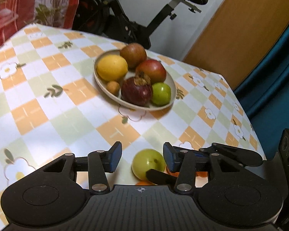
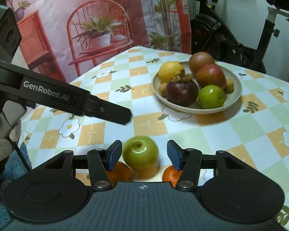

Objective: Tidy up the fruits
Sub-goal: 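Move both grippers to the second green apple on the table, then close both grippers on the green apple and lift it, then carry the green apple with both grippers over the plate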

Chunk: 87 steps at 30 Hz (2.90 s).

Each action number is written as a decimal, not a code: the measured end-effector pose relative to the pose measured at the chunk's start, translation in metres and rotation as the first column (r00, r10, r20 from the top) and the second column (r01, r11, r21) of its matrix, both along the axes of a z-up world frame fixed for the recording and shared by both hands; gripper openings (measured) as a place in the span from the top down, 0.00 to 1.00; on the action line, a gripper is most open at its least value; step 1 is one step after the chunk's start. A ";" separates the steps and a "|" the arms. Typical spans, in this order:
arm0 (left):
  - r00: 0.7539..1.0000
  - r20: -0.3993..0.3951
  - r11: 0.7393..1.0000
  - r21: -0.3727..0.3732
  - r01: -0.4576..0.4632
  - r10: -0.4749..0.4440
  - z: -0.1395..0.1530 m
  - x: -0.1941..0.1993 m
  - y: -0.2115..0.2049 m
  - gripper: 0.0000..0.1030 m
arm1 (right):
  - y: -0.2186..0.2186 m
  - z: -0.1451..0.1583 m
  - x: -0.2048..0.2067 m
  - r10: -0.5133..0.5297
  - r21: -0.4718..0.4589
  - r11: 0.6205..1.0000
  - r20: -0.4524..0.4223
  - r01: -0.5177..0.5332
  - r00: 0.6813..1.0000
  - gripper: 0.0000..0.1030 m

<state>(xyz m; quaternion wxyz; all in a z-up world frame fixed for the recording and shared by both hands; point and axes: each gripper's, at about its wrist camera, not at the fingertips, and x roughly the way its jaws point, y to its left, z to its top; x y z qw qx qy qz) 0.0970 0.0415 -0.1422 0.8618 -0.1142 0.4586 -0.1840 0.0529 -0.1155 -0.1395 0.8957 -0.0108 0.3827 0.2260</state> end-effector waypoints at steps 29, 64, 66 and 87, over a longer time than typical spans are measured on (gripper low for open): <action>0.998 -0.054 0.997 -0.076 0.009 -0.014 -0.021 0.006 -0.007 0.54 | -0.009 -0.010 0.009 -0.016 0.110 0.994 -0.077 0.024 0.997 0.51; 0.983 0.177 0.997 -0.049 0.055 -0.046 0.069 0.096 -0.007 0.56 | -0.019 0.070 0.094 0.022 0.108 0.993 0.152 -0.039 0.988 0.51; 0.986 0.158 0.998 -0.042 0.055 -0.047 0.062 0.111 -0.007 0.56 | -0.020 0.065 0.109 0.015 0.108 0.994 0.144 -0.031 0.990 0.51; 0.997 0.045 0.998 -0.006 0.057 -0.057 0.011 0.179 -0.016 0.55 | -0.017 0.015 0.188 0.021 -0.066 0.998 0.044 -0.018 0.999 0.51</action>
